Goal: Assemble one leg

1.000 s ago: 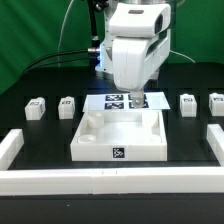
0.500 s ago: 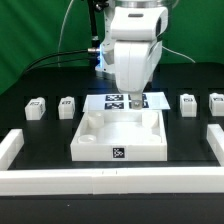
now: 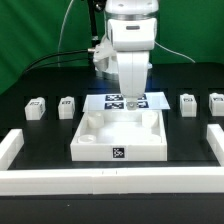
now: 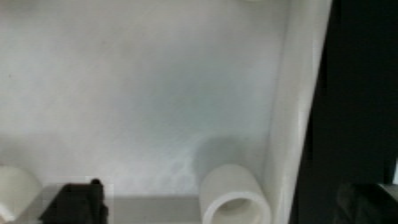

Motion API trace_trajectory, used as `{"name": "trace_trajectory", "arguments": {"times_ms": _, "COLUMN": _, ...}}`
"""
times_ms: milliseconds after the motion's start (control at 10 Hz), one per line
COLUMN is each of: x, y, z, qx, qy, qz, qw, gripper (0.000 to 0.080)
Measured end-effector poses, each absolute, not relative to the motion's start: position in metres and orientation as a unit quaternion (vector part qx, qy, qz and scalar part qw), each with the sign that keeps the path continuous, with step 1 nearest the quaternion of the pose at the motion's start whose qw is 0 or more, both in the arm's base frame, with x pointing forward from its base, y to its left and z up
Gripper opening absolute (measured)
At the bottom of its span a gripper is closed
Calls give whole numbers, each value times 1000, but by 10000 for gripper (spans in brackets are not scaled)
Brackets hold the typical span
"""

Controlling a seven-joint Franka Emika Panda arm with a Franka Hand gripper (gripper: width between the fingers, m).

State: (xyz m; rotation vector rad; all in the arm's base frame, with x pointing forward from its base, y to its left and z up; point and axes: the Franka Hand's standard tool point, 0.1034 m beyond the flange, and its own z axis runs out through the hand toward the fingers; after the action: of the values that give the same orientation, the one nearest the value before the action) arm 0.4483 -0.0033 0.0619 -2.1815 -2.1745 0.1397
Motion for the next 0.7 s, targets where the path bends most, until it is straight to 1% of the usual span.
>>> {"name": "trace_trajectory", "arguments": {"times_ms": 200, "x": 436, "y": -9, "z": 54, "qx": -711, "qy": -700, "qz": 54, "qw": 39, "gripper": 650}}
{"name": "trace_trajectory", "arguments": {"times_ms": 500, "x": 439, "y": -8, "z": 52, "qx": -712, "qy": -699, "qz": 54, "qw": 39, "gripper": 650}}
{"name": "trace_trajectory", "arguments": {"times_ms": 600, "x": 448, "y": -8, "z": 46, "qx": -712, "qy": -700, "qz": 53, "qw": 40, "gripper": 650}}
{"name": "trace_trajectory", "arguments": {"times_ms": 700, "x": 440, "y": -7, "z": 38, "qx": -712, "qy": -698, "qz": 59, "qw": 48, "gripper": 650}}
